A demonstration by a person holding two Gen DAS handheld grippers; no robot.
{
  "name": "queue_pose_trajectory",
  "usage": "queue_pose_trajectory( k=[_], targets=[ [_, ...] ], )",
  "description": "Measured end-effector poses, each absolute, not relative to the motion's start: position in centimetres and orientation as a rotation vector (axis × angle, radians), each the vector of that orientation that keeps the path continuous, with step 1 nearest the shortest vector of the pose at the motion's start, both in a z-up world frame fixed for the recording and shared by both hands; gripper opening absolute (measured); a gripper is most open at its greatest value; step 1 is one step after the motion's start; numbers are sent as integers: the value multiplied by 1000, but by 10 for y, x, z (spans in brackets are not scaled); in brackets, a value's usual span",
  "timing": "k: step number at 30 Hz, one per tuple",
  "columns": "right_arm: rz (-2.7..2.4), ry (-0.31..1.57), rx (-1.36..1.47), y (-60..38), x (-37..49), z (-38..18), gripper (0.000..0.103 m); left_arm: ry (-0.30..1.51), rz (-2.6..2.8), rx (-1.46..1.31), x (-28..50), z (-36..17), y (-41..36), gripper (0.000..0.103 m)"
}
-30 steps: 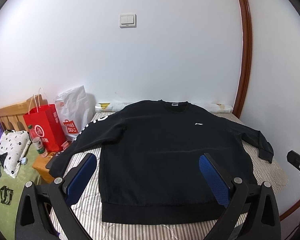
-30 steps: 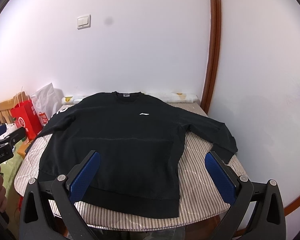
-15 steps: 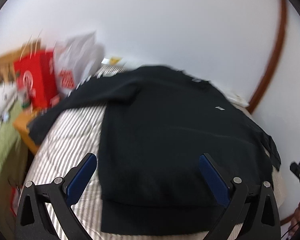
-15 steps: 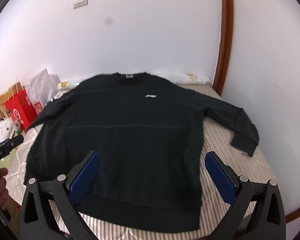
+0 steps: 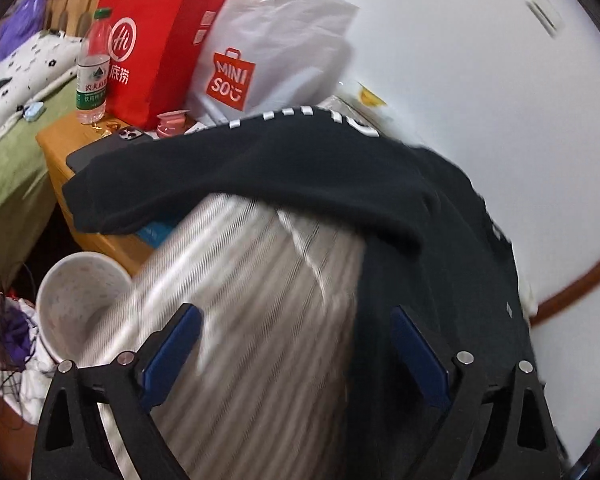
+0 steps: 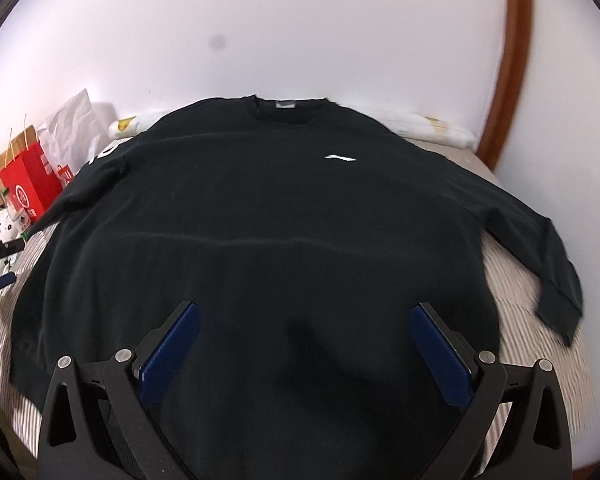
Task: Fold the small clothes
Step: 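Grasp the sweatshirt side edge with the left gripper and fold it inward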
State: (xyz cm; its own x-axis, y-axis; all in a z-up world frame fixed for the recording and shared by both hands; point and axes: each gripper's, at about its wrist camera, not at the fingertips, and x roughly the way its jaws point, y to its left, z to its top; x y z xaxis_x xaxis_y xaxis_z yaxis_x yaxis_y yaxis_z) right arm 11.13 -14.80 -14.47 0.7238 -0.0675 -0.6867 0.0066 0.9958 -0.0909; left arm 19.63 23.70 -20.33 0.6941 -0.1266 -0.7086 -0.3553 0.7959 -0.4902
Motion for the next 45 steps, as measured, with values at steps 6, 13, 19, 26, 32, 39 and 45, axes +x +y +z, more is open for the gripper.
queue_pose_trajectory(
  k=[6, 13, 19, 26, 32, 39, 45],
  targets=[
    [13, 758, -117, -137, 181, -148, 102, 796, 231, -669, 244, -201, 252, 90],
    [111, 715, -86, -137, 244, -138, 102, 863, 380, -743, 280, -223, 280, 56],
    [156, 665, -14, -159, 267, -145, 102, 786, 412, -687, 282, -202, 282, 13],
    [143, 680, 127, -187, 268, -157, 102, 662, 344, -525, 295, -123, 238, 12],
    [142, 634, 157, -195, 260, -154, 102, 606, 137, -406, 318, -75, 152, 11],
    [132, 618, 192, -205, 258, -153, 102, 682, -155, -283, 345, -90, 32, 12],
    [116, 599, 189, -208, 255, -152, 102, 782, -219, -174, 347, -122, -7, 19]
  ],
)
